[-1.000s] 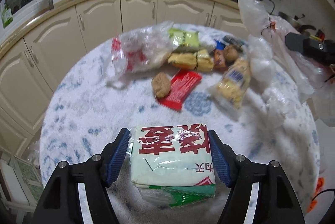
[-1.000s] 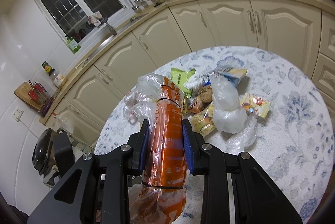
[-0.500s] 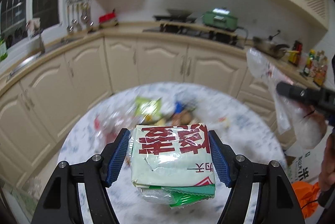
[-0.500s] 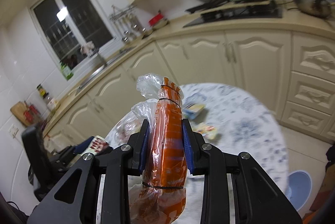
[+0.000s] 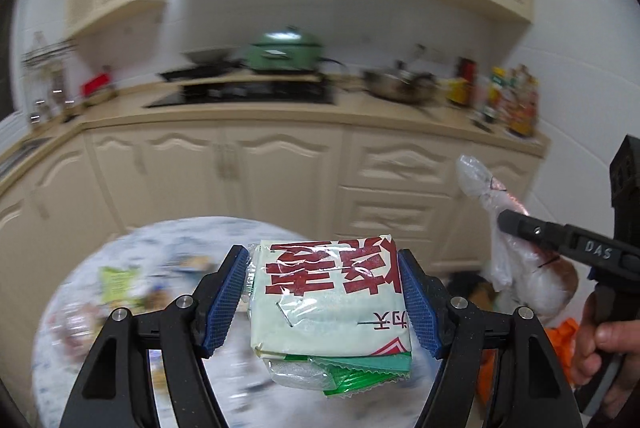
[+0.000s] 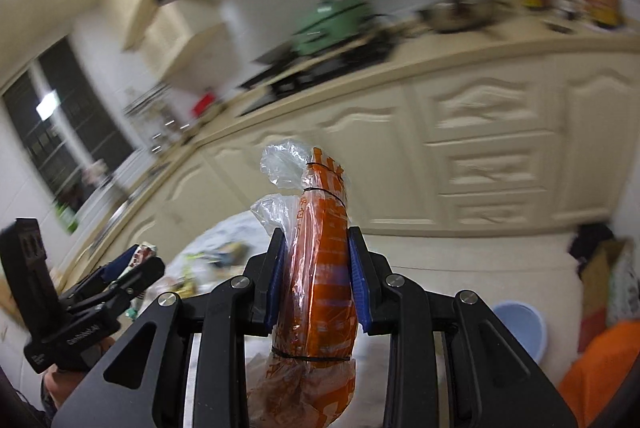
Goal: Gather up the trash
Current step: 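Lift both held items and carry them toward the blue trash bin, then open both tools over the blue bin to drop the items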
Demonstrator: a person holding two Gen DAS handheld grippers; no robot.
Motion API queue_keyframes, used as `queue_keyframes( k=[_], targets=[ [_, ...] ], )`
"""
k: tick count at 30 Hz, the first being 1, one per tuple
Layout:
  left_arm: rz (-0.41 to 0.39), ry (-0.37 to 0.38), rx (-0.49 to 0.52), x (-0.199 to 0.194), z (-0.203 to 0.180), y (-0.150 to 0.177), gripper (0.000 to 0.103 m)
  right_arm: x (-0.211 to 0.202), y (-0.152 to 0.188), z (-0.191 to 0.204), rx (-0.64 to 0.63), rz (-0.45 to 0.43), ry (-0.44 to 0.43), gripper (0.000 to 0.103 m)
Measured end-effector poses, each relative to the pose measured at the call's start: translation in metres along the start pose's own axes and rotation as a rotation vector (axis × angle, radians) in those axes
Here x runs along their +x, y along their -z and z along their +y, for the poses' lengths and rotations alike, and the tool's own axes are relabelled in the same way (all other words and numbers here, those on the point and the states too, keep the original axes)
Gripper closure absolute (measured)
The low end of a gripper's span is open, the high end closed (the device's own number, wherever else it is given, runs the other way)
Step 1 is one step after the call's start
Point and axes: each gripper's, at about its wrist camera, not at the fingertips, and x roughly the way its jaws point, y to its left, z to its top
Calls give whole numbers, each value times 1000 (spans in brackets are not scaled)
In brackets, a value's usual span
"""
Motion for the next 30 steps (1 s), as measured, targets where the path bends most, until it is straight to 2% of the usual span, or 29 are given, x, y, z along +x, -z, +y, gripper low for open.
queue_keyframes(
  k=[1,6,7,12,14,18,22,25,26,27,30],
  targets=[
    [16,27,10,15,-6,-2,34,-7,2,-24,32,-5,43,74],
    [119,146,67,78,-54,-1,34,-17,15,-94,125,8,157,74],
    [139,155,81,93,-58,-4,34,-17,21,-115,158,15,186,74],
    [262,221,157,180,-99,-4,34,-8,43,-168,250,50,250,74],
    [303,228,184,219,-106,-11,34,1,54,-191,290,75,273,74],
    [430,242,219,299,-143,-5,34,24,74,-236,374,122,309,74],
    [526,251,217,356,-172,2,34,41,86,-272,440,150,325,72],
    [583,255,241,395,-188,6,33,57,95,-298,488,185,344,67],
    [605,247,255,410,-194,7,32,61,99,-307,512,196,348,62],
    [617,237,263,419,-200,8,31,64,102,-314,531,202,348,59],
    [645,216,276,439,-204,5,14,64,106,-324,557,209,376,47]
  ],
)
